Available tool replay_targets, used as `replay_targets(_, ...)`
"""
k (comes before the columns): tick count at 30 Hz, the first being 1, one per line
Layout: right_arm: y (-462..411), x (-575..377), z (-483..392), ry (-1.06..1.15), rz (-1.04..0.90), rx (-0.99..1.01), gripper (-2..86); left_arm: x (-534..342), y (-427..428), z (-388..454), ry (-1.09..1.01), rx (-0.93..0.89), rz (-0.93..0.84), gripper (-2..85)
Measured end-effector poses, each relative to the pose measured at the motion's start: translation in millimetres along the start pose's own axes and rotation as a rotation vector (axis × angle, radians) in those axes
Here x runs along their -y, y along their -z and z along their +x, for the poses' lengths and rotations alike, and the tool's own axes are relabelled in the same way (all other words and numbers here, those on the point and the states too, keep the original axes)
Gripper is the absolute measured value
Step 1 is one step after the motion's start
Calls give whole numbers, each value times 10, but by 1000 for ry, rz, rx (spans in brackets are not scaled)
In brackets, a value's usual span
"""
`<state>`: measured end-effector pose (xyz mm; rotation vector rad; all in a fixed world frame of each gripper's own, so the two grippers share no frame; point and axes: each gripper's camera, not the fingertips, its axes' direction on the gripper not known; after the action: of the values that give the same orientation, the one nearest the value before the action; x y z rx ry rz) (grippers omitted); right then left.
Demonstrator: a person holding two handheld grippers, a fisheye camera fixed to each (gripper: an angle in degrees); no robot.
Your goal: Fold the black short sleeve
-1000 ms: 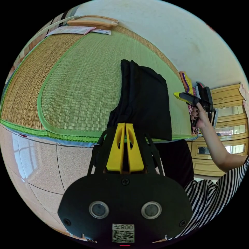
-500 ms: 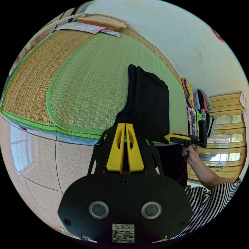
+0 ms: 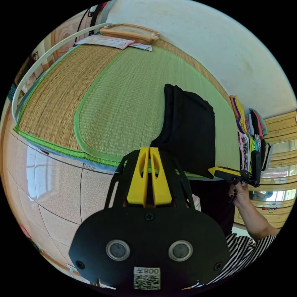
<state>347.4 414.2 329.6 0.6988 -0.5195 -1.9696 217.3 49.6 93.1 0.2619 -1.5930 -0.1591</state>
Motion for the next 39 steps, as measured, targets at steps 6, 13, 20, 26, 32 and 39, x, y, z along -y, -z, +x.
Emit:
replay_targets(6, -183, -111, 21, -39, 35, 44, 1, -168, 203, 176, -32, -120, 28, 1)
replay_targets(13, -370, -192, 34, -64, 30, 78, 1, -139, 36, 948, -218, -266, -79, 3)
replay_targets(20, -461, -486, 262, -145, 99, 173, 2, 8, -400, 1646, -276, -393, -251, 15)
replay_targets(26, -581, -837, 576, -246, 148, 291, 5, 79, -868, 1898, -170, -498, -358, 43)
replay_targets(32, -776, -1048, 713, -295, 179, 380, 22, 162, -1112, 2010, -61, -560, -377, 46)
replay_targets(39, -965, -1117, 695, -304, 192, 409, 44, 167, -1282, 2170, 4, -611, -378, 34)
